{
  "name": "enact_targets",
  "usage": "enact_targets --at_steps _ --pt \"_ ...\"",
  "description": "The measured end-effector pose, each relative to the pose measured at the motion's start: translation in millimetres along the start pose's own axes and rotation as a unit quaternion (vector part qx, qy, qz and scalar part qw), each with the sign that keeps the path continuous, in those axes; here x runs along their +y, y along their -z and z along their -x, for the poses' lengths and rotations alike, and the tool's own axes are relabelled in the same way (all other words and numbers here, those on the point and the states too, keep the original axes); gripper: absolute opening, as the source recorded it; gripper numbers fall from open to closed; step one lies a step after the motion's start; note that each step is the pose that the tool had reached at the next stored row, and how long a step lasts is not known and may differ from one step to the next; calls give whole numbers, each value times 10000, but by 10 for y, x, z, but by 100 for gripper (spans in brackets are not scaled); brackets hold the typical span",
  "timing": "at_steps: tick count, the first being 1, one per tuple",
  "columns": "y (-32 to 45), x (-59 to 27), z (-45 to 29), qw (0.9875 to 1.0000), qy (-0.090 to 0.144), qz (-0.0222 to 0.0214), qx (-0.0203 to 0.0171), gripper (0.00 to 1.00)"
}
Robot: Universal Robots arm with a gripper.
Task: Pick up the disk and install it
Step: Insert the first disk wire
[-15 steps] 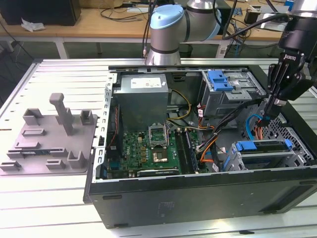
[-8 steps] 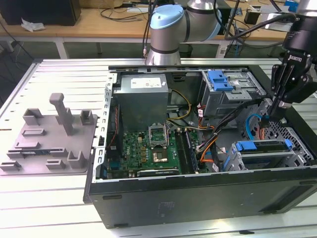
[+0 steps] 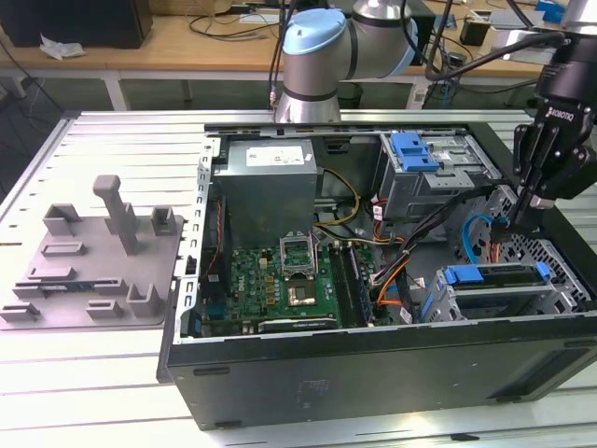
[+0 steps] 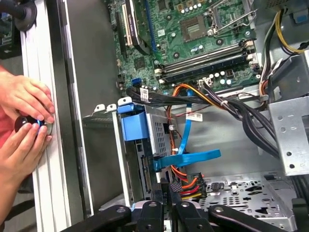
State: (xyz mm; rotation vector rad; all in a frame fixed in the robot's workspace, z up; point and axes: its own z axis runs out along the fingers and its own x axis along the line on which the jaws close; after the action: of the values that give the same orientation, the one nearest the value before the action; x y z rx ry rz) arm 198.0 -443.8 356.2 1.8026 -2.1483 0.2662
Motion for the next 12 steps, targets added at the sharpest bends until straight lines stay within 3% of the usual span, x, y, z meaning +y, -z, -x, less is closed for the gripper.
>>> enact_targets --at_steps 4,12 --pt "-8 5 -21 9999 94 -34 -41 16" --pt "-30 51 -68 9995 245 -82 -178 16"
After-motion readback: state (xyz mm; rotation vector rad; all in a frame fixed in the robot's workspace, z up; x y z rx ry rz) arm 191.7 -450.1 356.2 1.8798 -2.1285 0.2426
